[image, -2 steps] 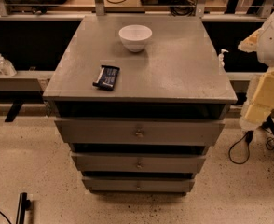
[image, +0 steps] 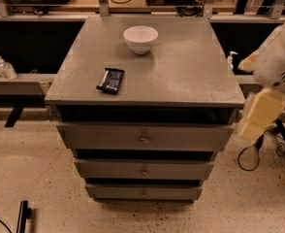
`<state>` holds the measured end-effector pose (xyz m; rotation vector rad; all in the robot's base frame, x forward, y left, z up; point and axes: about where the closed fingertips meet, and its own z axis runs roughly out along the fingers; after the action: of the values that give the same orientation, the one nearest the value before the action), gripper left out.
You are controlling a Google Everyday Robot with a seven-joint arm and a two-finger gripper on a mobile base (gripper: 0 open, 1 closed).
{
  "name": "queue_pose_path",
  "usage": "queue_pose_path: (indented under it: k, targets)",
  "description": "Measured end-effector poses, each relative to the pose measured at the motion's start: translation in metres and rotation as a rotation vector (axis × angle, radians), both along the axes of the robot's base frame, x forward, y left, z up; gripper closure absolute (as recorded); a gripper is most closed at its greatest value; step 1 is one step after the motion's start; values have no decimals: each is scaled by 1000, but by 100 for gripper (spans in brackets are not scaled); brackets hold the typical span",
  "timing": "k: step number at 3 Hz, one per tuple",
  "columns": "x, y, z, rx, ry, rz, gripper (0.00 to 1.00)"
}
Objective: Open middle drawer
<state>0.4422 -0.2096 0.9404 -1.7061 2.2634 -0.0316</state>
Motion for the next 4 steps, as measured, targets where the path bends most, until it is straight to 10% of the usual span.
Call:
queue_pose_path:
  k: [2, 4]
  targets:
    - [-27, 27, -126, 259, 113, -33, 0]
    - [-27, 30, -126, 240, 116, -16, 0]
